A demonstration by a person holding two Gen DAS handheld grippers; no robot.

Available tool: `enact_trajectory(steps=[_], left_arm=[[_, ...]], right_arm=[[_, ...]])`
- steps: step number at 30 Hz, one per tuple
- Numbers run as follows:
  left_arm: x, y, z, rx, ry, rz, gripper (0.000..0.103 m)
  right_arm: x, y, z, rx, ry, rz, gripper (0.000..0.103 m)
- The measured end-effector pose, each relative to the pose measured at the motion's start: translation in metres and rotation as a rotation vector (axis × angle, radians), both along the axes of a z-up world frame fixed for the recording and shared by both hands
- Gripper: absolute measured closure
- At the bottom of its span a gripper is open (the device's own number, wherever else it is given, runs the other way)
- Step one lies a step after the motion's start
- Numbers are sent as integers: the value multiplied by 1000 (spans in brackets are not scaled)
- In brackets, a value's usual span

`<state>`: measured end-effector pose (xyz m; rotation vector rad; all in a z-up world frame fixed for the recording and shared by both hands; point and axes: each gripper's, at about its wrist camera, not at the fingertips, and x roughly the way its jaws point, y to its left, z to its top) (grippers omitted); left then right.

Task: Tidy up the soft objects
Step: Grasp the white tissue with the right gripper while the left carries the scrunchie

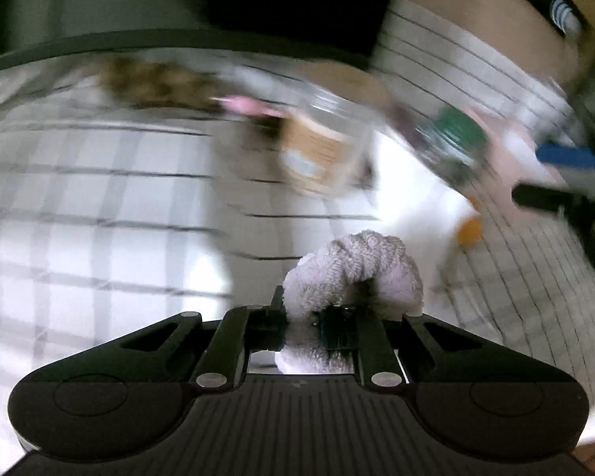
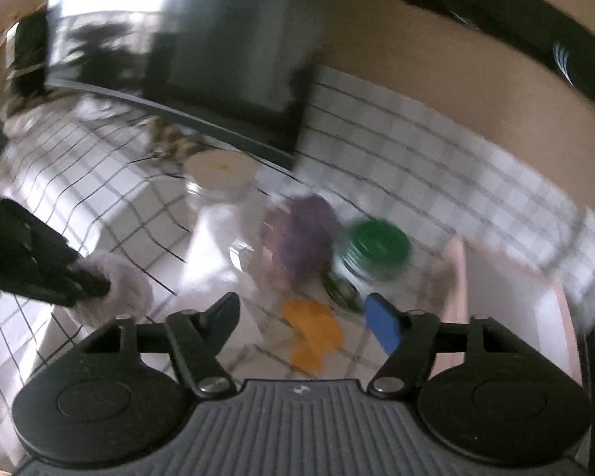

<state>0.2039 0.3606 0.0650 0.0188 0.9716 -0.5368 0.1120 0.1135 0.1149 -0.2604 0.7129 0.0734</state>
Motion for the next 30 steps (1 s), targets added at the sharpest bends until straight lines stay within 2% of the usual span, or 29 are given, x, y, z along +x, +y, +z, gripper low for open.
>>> enact_trajectory(steps=[2, 4, 5, 8, 10, 11, 13, 15, 16, 18, 20, 25, 27, 30], left_arm=[[-2, 19, 5, -12, -6, 108, 86], [-4, 38, 13, -58, -3, 197, 86], [-5, 45, 18, -71, -2, 239, 86], [-11, 62, 34, -76, -31, 300, 85], [-18, 71, 40, -106, -70, 306, 84], [-21, 77, 42, -127, -80, 316, 84], [-23, 82, 43, -159, -76, 338, 84], [-20, 87, 42, -163, -68, 356, 84], [-15, 87, 42, -157, -68, 362, 84], [-2, 85, 46, -157, -70, 363, 84], [13, 78, 64, -163, -103, 355, 84], [53, 49, 129, -155, -271, 348, 84], [67, 35, 152, -153, -298, 361, 84], [71, 6, 179, -206, -329, 324, 84]], right_arm=[[10, 21, -4, -30, -19, 66, 36], [24, 39, -10, -23, -6, 126, 45], [33, 49, -15, -21, 7, 155, 46], [56, 74, -31, -41, 23, 187, 46], [70, 83, -44, -75, 33, 168, 51], [77, 85, -51, -86, 50, 148, 57], [85, 85, -60, -79, 121, 135, 91], [82, 79, -60, -20, 207, 170, 95], [77, 77, -58, -1, 222, 186, 98], [66, 72, -41, 38, 221, 205, 99], [62, 66, -16, 77, 178, 208, 99], [77, 30, 87, 125, -23, 189, 99], [84, 5, 128, 147, -91, 153, 99], [83, -36, 176, 149, -193, 88, 99]])
